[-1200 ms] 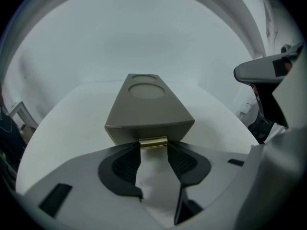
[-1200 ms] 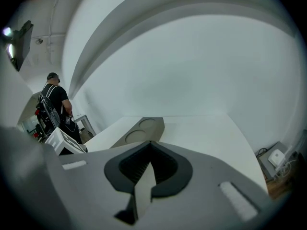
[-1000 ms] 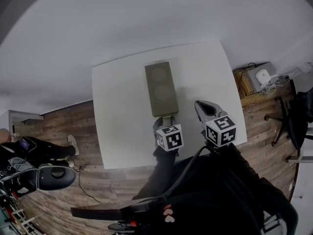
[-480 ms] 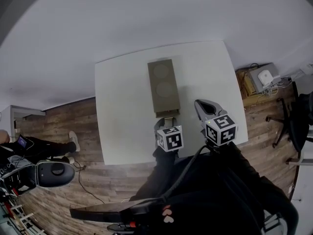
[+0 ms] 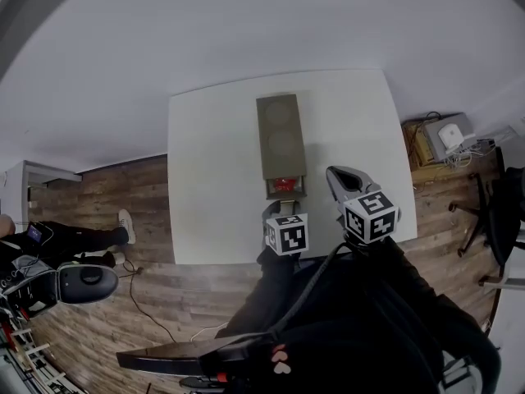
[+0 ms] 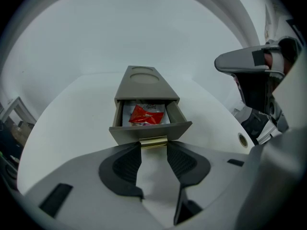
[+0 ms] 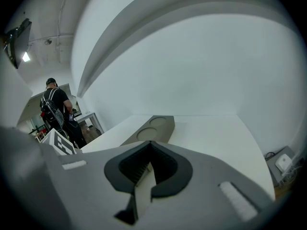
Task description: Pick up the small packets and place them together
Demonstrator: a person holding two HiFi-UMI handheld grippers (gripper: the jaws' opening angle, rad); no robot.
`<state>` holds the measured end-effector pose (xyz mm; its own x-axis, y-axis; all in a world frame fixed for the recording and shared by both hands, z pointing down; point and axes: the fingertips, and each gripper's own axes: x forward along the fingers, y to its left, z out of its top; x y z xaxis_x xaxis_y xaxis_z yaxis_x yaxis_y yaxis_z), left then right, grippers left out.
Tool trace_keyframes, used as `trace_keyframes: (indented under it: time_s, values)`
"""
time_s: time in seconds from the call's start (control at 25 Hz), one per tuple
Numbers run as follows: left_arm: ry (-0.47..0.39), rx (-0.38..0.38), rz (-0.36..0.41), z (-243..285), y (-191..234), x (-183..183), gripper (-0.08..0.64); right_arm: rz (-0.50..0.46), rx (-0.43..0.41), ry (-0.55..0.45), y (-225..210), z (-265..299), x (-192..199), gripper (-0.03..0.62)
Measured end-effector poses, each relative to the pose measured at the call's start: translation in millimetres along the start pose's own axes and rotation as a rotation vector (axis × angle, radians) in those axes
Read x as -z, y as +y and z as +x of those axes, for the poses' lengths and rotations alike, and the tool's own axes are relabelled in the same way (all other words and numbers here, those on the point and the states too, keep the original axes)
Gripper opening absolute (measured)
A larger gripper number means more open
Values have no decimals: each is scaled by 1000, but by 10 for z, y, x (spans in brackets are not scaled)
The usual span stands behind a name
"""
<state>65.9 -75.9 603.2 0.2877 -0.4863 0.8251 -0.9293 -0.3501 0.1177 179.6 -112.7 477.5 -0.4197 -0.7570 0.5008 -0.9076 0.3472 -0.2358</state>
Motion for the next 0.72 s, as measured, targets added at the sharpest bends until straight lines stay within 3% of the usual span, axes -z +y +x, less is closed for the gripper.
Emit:
trace_keyframes:
  time_s: [0.72]
  values:
    - [31,25,-9,-269,-50,456,169,-27,-62,1,165,-98,119,-6]
